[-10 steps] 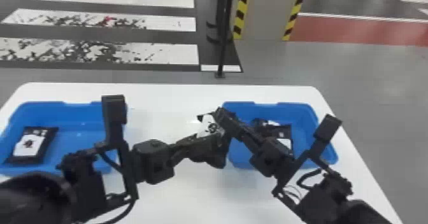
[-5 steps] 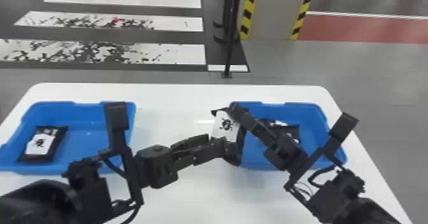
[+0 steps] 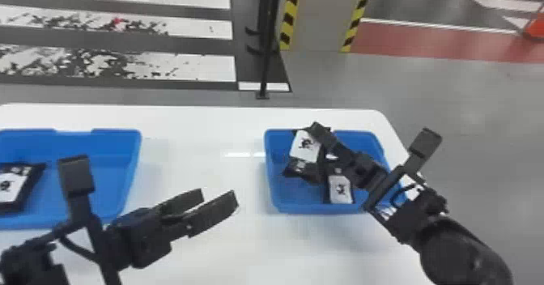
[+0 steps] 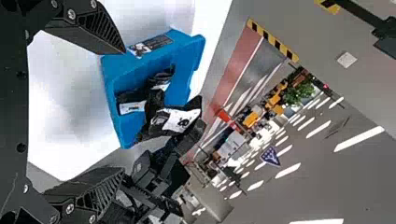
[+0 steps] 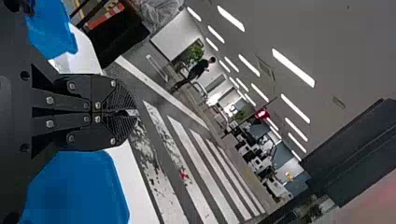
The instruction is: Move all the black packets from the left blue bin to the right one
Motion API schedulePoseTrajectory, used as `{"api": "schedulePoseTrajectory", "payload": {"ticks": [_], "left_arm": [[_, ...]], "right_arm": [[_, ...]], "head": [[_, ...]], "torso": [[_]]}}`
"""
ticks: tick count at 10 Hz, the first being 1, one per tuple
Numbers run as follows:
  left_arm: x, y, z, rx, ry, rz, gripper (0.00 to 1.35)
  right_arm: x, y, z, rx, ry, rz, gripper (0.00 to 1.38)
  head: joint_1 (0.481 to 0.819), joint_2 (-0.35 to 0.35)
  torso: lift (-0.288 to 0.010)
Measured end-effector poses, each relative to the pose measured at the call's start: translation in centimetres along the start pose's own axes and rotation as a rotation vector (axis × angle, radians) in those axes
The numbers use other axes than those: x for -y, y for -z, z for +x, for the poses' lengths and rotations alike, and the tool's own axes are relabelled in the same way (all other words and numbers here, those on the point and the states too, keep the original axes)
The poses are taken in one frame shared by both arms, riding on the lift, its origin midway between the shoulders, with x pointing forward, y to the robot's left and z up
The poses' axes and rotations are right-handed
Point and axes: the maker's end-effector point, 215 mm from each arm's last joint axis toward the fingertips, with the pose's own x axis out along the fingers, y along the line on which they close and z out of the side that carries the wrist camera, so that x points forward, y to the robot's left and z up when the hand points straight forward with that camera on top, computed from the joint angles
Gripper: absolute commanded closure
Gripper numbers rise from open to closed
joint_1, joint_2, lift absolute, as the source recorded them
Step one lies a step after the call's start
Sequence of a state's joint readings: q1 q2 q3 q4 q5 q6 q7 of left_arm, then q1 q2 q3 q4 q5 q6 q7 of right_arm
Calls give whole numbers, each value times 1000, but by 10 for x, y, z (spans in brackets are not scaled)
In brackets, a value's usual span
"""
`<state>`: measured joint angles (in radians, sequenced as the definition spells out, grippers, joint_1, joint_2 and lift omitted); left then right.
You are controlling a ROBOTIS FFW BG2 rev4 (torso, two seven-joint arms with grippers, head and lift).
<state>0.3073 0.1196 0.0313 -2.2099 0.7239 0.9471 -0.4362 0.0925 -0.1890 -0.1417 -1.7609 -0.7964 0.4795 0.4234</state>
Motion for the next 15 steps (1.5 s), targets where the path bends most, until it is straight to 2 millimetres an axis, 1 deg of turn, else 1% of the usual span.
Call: {"api": "schedulePoseTrajectory", "payload": {"ticks": [1, 2, 3, 4, 5, 6, 7, 8, 9, 11, 12, 13, 15], "left_arm": [[-4, -2, -8, 15, -13, -10, 157], [-9, -2, -16, 26, -30, -19, 157], [-13, -1, -23, 32, -46, -25, 156], [-17, -3, -27, 41, -57, -27, 157], [-19, -5, -31, 52, -65, -26, 157], [-20, -8, -34, 60, -72, -23, 157], [-21, -10, -38, 68, -79, -18, 157], [-22, -12, -41, 76, -86, -13, 157], [-24, -15, -45, 84, -95, -10, 157], [-30, -17, -55, 93, -118, -5, 157], [-34, -19, -61, 99, -134, -3, 157], [-42, -22, -68, 109, -161, 6, 157], [-68, -29, -89, 128, -247, 28, 157]], "right_arm": [[22, -2, 2, -8, 35, -3, 1277], [40, -5, 3, -15, 66, -12, 1253], [59, -9, 1, -22, 110, -32, 1015], [78, -12, -5, -28, 167, -61, 547], [92, -14, -11, -31, 215, -81, 205], [98, -15, -19, -30, 254, -100, 78], [96, -14, -28, -22, 280, -127, 105], [89, -14, -42, -4, 293, -162, 108], [76, -12, -58, 10, 303, -207, 108], [38, -12, -88, 41, 306, -317, 110], [15, -17, -100, 69, 297, -362, 111], [-12, -18, -108, 95, 271, -387, 111], [-66, -13, -121, 116, 206, -397, 113]], "head": [[695, -195], [695, -198], [695, -201], [695, -215], [695, -228], [695, -235], [695, -236], [695, -237], [695, -236], [695, -223], [695, -213], [695, -190], [695, -101]], "torso": [[-140], [-140], [-140], [-140], [-140], [-140], [-140], [-140], [-140], [-140], [-140], [-140], [-140]]}}
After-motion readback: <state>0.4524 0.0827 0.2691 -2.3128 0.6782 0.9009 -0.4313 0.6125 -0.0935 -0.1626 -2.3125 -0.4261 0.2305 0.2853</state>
